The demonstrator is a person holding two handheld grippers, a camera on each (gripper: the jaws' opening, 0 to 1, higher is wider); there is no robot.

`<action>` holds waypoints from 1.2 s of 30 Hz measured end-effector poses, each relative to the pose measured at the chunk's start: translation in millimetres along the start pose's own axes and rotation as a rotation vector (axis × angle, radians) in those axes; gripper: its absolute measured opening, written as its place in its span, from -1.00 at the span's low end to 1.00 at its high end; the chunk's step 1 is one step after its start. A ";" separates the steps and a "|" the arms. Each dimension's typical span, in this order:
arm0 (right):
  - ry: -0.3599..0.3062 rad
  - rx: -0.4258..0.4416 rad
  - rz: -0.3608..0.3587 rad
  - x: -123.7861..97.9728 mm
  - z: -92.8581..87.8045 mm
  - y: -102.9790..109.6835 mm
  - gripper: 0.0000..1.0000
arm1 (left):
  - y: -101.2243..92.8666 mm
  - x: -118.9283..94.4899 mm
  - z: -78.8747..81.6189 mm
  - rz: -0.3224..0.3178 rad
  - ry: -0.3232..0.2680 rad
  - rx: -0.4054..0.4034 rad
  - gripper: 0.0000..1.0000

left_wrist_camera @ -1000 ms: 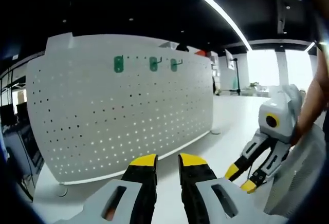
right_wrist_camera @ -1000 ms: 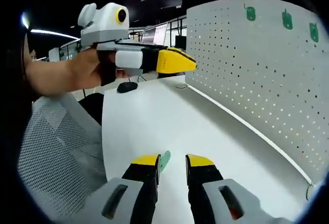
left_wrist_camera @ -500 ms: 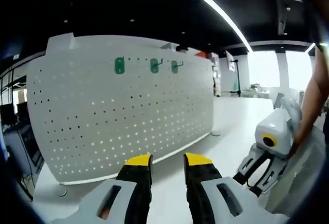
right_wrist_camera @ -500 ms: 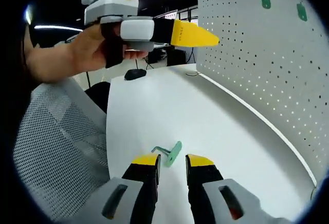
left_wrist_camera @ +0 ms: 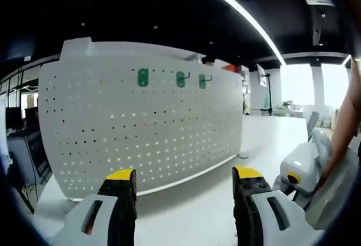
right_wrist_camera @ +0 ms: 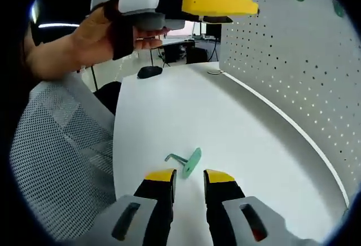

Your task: Insert the hook assembly into the mounting plate slot until the hook locks in place.

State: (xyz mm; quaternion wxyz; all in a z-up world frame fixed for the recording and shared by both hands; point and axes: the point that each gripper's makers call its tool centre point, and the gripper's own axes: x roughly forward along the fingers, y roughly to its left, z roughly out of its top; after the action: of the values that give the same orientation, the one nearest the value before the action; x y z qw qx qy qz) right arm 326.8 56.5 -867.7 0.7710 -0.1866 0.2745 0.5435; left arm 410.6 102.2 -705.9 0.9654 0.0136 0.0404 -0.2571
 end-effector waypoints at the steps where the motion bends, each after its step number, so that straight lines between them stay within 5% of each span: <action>1: 0.006 -0.001 0.002 1.4 -2.0 0.0 -0.63 | 0.3 -0.1 0.1 0.002 0.000 0.001 0.53; 11: 0.036 -0.004 0.008 13.4 -11.0 -3.3 -0.65 | 2.4 0.5 4.3 0.013 -0.022 -0.012 0.82; 31: 0.026 0.009 -0.076 12.7 -13.1 -31.7 -0.72 | 0.4 1.8 -0.8 0.001 0.000 -0.009 0.74; 36: 0.009 -0.001 -0.046 12.7 -9.5 -22.6 -0.81 | -0.4 1.8 -1.3 -0.003 0.003 -0.010 0.71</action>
State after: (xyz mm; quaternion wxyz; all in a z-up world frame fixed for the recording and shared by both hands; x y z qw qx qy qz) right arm 349.2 52.6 -883.3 0.7820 -0.1958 0.2733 0.5249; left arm 411.8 101.1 -707.4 0.9650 0.0089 0.0431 -0.2585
